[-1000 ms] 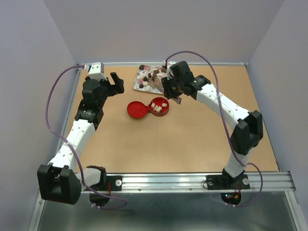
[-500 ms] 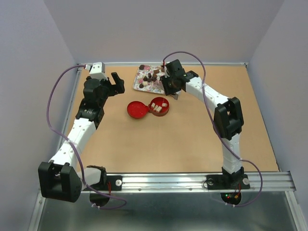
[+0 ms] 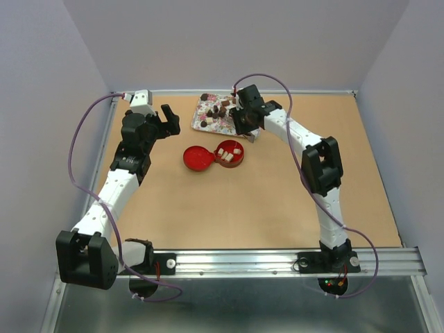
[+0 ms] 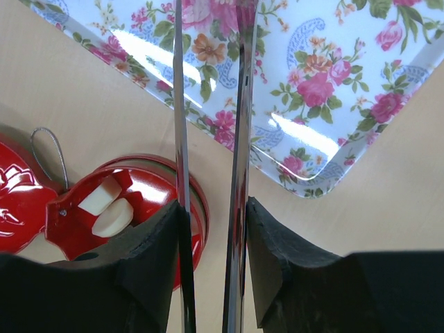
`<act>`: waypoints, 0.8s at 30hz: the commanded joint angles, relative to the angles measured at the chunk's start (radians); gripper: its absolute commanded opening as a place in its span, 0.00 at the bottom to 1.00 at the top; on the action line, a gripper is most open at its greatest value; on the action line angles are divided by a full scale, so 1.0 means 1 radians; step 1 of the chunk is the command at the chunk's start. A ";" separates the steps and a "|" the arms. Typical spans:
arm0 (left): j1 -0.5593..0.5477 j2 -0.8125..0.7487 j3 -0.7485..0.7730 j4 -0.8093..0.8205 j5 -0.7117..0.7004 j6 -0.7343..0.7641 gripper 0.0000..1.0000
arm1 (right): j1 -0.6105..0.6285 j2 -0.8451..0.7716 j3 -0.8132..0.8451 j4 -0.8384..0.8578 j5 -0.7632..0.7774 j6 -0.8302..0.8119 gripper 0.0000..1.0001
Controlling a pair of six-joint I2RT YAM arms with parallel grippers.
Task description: Pack the chocolate
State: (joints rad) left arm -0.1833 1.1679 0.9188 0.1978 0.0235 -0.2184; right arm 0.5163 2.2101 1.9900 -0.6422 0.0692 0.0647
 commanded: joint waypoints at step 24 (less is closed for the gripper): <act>-0.004 0.003 0.032 0.057 -0.010 0.017 0.99 | -0.016 0.097 0.153 0.030 -0.063 0.004 0.40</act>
State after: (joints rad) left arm -0.1833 1.1790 0.9188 0.1989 0.0204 -0.2173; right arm 0.5087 2.3138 2.1033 -0.6430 0.0212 0.0719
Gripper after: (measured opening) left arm 0.986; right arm 0.428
